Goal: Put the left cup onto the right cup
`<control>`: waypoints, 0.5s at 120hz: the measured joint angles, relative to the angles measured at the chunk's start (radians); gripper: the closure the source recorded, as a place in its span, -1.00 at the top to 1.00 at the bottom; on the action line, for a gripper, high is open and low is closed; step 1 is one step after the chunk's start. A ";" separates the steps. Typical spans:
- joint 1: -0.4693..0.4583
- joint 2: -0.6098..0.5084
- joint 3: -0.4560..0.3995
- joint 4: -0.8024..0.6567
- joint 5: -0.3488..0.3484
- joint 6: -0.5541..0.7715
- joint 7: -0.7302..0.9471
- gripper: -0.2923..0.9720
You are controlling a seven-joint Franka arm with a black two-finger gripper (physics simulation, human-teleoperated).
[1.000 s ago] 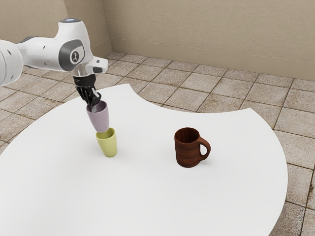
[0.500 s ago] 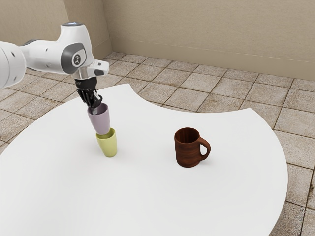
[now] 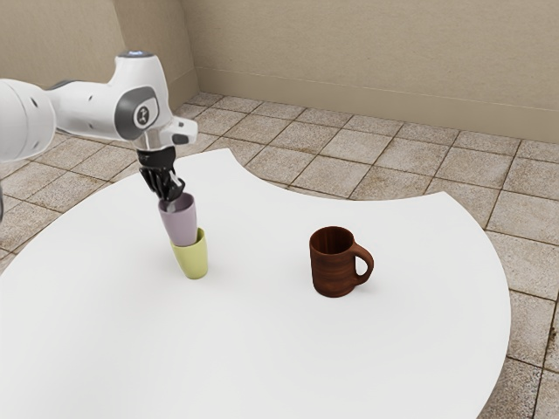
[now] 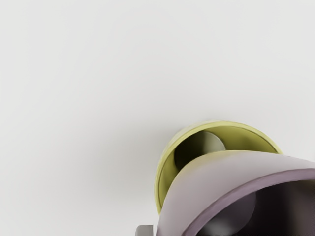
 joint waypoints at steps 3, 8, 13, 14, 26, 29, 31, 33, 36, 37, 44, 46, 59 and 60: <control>0.000 0.001 0.000 0.000 0.001 0.003 0.000 -0.70; 0.000 0.002 0.000 0.000 0.001 0.006 0.000 -0.66; 0.000 0.003 -0.001 0.000 0.001 0.009 0.001 -0.58; 0.000 0.003 -0.001 0.000 0.000 0.009 0.001 -0.56; 0.002 0.003 -0.001 0.000 -0.004 0.014 0.002 -0.24; 0.002 0.002 -0.001 0.000 -0.004 0.014 0.003 -0.17; 0.002 0.002 -0.001 0.000 -0.005 0.015 0.003 -0.13; 0.002 0.002 -0.001 0.000 -0.005 0.015 0.003 -0.09; 0.002 0.002 -0.001 0.000 -0.006 0.016 0.004 -0.03; 0.002 0.001 -0.001 0.000 -0.006 0.016 0.004 -0.01; 0.001 0.000 -0.001 0.001 -0.007 0.017 0.005 0.09; 0.001 0.000 -0.001 0.002 -0.007 0.017 0.005 0.12; 0.000 -0.010 -0.001 0.003 -0.008 0.018 0.006 0.24; -0.001 -0.012 -0.001 0.003 -0.008 0.018 0.006 0.25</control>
